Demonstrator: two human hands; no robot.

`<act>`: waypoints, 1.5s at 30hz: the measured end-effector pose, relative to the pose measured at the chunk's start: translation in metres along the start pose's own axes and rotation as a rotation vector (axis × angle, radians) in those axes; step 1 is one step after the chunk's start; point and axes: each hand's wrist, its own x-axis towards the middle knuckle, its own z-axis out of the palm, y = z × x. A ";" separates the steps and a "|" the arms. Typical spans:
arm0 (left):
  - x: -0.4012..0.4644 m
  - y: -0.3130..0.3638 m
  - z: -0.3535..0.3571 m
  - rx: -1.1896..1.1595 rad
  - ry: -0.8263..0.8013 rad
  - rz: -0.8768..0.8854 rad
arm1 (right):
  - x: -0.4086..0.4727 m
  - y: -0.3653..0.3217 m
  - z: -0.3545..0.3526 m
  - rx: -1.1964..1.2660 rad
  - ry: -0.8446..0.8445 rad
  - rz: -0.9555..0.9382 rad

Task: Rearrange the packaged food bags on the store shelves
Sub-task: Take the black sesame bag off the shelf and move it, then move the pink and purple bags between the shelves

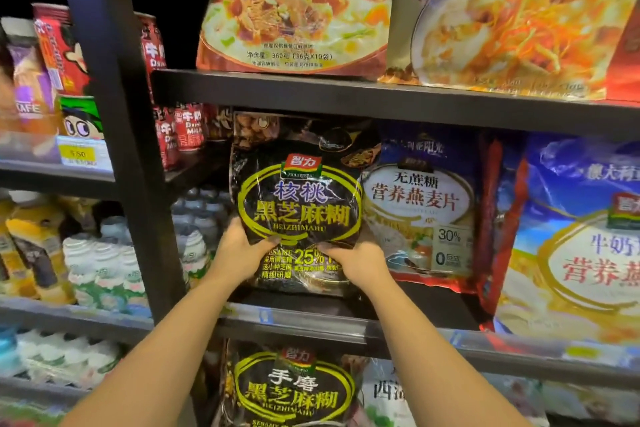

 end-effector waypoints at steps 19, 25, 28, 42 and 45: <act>-0.036 0.102 -0.058 0.494 -0.259 -0.086 | -0.047 -0.080 -0.069 -0.663 -0.080 0.094; -0.083 0.129 -0.092 0.545 -0.376 0.094 | -0.107 -0.103 -0.106 -0.721 -0.073 -0.003; -0.110 0.148 -0.106 0.554 -0.385 0.160 | -0.144 -0.106 -0.121 -0.691 -0.055 -0.030; -0.248 0.255 -0.083 0.626 -0.451 0.433 | -0.304 -0.108 -0.236 -0.662 0.120 -0.040; -0.288 0.279 -0.066 0.630 -0.458 0.463 | -0.336 -0.100 -0.264 -0.653 0.136 -0.022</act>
